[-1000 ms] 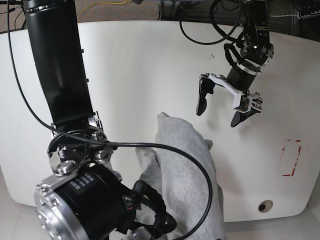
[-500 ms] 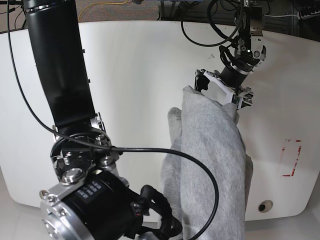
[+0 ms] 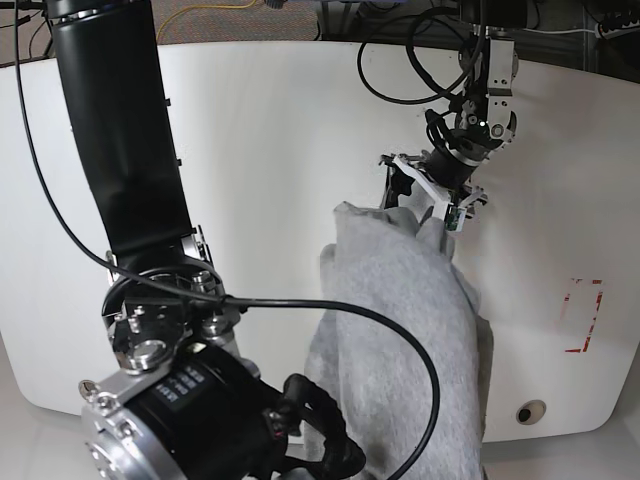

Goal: Fold the T-shirt properly
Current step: 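Move the left gripper down and close it on the hanging shirt edge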

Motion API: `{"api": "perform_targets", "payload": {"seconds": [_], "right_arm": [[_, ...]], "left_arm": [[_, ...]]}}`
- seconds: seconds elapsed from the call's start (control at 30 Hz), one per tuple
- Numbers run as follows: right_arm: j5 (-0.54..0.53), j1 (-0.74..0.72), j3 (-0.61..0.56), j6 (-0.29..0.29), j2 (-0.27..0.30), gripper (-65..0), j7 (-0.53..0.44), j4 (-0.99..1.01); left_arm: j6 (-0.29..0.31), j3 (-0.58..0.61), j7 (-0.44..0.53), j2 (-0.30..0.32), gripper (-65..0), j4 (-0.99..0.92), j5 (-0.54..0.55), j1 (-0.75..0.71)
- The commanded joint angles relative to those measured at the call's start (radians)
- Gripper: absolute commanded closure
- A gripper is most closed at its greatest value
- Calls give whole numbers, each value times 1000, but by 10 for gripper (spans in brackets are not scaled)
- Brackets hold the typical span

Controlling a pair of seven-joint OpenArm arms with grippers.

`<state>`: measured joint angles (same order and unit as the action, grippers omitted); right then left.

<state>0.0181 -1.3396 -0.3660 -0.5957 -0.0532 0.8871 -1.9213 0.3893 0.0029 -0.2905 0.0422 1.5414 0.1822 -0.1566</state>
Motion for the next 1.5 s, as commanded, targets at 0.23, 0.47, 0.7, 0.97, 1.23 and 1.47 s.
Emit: {"api": "perform_targets", "payload": {"seconds": [0.23,0.47,0.7,0.97,1.23,1.47], "right_arm": [[13,-34,11,18,2,-6,-16,10],[13,-33,11,18,13,-6,-16,10],[13,-33,12,18,19,-6,-16,10],[13,-33,12,18,19,-6,-16,10],[13,-33,31,18,17,-6,-16,10],[13,-31,31,18,17,-6,-16,10]], "left_arm": [[3,-1,29,3,0,26,18,32],[3,-2,29,3,0,26,18,28],[3,-2,29,8,0,26,18,28],[3,-1,24,8,-51,26,18,35],[-2,-2,26,3,-413,28,18,51],[-3,-1,27,3,-536,34,15,59]]}}
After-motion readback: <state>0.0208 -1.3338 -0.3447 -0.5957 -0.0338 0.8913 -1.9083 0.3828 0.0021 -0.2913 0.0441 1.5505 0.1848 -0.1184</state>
